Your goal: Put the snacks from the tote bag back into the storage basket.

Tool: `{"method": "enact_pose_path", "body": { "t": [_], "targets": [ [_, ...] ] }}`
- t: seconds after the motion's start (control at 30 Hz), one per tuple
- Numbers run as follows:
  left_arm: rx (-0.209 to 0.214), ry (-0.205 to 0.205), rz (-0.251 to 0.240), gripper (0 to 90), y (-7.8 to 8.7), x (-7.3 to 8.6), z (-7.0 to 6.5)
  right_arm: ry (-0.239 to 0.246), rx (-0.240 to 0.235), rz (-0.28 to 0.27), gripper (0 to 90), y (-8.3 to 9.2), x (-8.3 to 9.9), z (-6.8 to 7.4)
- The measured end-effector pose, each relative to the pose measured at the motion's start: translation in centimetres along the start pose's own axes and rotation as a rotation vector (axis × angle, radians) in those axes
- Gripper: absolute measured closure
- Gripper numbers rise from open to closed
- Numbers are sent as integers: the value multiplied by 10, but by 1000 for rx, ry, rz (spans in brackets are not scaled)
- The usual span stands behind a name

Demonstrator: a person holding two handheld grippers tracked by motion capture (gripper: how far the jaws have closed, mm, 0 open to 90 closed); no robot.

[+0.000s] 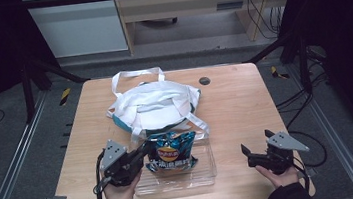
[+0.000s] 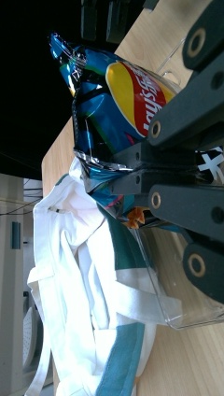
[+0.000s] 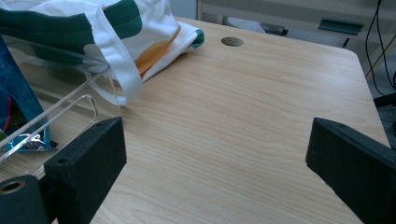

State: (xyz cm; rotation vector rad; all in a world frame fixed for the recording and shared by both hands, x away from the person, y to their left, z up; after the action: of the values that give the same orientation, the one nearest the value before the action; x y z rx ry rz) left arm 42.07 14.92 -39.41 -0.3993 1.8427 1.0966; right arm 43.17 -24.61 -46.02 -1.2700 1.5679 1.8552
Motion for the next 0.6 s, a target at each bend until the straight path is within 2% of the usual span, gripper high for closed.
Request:
{"method": "enact_pose_path", "body": {
  "t": [0.37,0.6],
  "targets": [
    [-12,26,0,878,-14,-10,7,-2,-1,7,54,-1,0,1],
    [-19,27,1,873,-20,-15,12,6,2,9,54,-2,0,1]
  ]
}}
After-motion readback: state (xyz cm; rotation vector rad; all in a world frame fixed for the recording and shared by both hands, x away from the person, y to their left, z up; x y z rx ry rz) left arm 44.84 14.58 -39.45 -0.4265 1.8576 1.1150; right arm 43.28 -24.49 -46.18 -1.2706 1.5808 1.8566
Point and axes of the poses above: each handheld gripper's, and its own axes: y roughly backward along the jaws, x roughly out of its underside, z roughly to its left, the point moved 3 cm from there along -y, roughly forward along the jaws, and after that the axes turned 11 degrees about z, right-handed, at the moved point
